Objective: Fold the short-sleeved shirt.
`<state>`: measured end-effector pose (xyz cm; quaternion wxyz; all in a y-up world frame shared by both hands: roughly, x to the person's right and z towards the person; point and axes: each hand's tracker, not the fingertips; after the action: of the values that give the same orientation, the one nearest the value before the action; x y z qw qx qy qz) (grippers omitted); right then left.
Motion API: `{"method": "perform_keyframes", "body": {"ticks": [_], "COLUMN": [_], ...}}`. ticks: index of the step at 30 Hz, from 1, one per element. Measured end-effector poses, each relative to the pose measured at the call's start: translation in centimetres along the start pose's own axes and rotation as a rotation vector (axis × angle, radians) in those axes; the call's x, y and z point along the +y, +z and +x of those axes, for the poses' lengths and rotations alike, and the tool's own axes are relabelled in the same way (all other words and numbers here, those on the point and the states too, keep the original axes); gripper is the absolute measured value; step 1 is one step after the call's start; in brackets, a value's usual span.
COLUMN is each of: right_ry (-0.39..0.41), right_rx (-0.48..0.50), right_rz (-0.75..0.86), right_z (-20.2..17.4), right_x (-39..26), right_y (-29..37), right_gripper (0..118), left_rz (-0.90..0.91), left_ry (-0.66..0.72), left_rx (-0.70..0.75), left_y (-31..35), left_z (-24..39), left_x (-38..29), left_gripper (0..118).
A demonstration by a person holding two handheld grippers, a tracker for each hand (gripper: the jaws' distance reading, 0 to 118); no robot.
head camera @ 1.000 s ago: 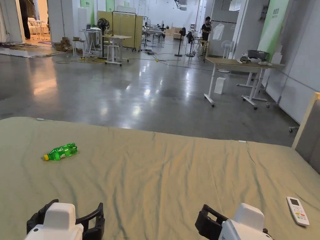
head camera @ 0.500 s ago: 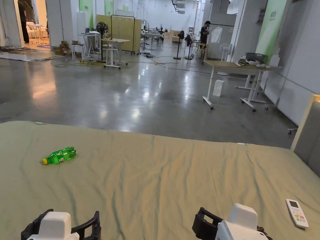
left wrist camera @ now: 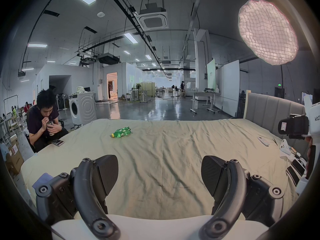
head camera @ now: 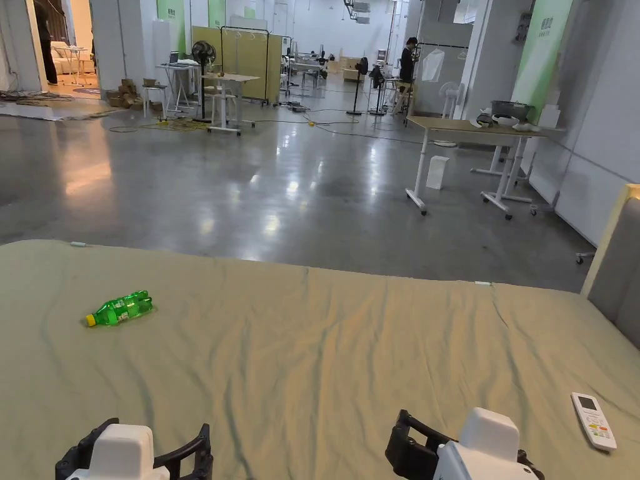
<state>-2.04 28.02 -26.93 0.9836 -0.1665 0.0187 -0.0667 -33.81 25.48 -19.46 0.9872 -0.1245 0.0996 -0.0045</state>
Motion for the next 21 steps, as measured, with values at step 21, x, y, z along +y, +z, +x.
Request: {"method": "perform_keyframes", "body": {"ticks": [21], "right_ry": [0.163], "right_rx": [-0.03], "right_rz": [0.206], "right_z": [-0.2], "right_x": [-0.5], "right_y": [1.6], "right_gripper": [118], "left_rz": [0.025], "left_ry": [-0.013], "left_rx": [-0.032], "left_y": [-0.4], "left_z": [0.6], "left_x": [0.0], "left_gripper": [98]}}
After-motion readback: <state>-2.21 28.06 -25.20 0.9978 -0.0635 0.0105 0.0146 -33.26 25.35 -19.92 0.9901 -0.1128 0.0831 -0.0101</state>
